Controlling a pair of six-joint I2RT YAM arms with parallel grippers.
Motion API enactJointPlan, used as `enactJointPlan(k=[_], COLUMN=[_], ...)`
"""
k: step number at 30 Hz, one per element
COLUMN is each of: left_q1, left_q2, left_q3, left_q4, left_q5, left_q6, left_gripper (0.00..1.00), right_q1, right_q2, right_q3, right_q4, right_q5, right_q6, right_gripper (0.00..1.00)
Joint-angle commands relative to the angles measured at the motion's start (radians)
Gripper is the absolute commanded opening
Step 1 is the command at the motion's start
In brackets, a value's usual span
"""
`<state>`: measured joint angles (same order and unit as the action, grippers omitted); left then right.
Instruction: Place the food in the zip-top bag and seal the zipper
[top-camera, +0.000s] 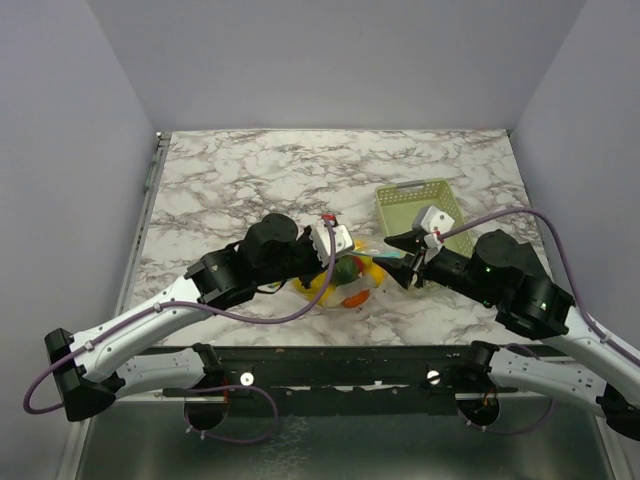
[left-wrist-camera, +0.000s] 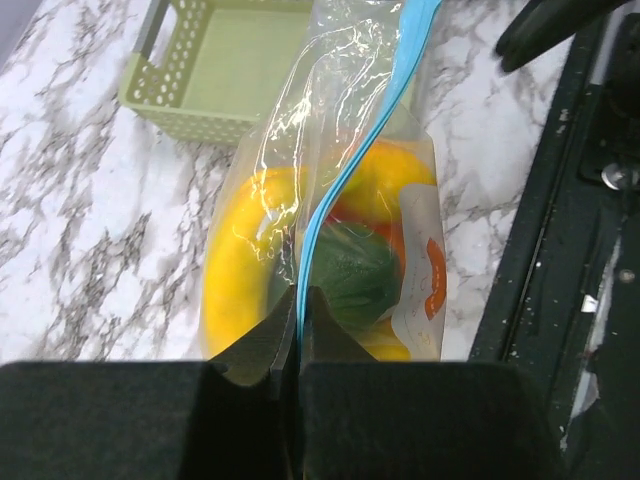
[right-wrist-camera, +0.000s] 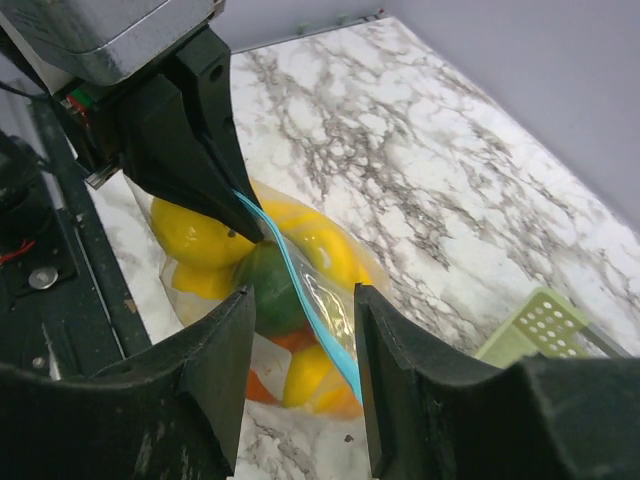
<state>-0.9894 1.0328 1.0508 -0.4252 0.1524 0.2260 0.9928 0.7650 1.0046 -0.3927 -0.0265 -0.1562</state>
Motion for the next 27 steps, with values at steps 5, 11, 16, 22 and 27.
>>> enactJointPlan(k=[5,11,16,22,27], left_q1=[0.001,0.020,0.110,0.229,0.298], left_q2=[0.038,0.113,0.176,0.204,0.267], left_q3=[0.034,0.079,0.089,0.046,0.013], left_q4=[0.028,0.035,0.121,0.307,0.408], left_q5=[-0.333,-0.586,-0.732,-0.767,-0.715], left_q6=[0.046,0.077,0.092,0.129,0.175], left_gripper=[0.00,0.00,0.00,0.00,0.00], right_q1=[-0.002,-0.002,-0.002,-0.001,-0.002], right_q2=[-0.105,-0.153,-0.194,-0.233,-0.263], right_q3=[-0.077,-0.121,-0.172,-0.210,-0.200], right_q4=[0.035,0.051,0.086,0.087,0.057], right_q5=[0.221,0.352,0.402,0.440,0.464], right_q6=[0.033,0.052,0.070,0.094,0.101], right_gripper=[0.52,0.55,0.58,0.65,0.70])
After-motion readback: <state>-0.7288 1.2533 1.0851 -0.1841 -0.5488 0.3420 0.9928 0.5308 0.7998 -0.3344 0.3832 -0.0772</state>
